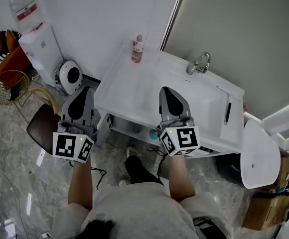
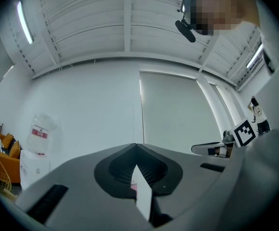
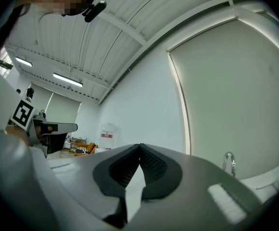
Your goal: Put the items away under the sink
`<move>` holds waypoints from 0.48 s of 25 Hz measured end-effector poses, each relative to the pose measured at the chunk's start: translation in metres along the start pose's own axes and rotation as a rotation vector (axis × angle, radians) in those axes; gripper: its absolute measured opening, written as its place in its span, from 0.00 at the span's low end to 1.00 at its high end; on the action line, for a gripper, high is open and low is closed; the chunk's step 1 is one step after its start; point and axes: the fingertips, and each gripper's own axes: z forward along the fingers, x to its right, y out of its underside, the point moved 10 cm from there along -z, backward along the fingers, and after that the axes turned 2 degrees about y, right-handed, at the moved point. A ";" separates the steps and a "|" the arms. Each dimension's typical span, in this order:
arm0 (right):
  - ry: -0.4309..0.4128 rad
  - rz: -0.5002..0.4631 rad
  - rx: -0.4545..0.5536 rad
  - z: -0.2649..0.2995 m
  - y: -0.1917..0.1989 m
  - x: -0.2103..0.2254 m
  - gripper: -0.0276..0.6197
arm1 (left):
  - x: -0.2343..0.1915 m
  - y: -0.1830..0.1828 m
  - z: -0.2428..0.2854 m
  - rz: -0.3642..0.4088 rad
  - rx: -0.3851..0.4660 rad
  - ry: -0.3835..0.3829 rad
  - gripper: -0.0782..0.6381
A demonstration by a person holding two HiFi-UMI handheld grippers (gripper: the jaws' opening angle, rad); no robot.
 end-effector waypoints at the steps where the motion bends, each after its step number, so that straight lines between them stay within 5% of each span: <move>1: -0.007 -0.001 0.003 0.011 -0.001 0.005 0.06 | -0.004 0.000 0.009 0.001 0.002 -0.005 0.11; 12: -0.086 -0.022 0.005 0.131 -0.002 0.059 0.06 | -0.046 0.005 0.100 0.018 0.014 -0.064 0.11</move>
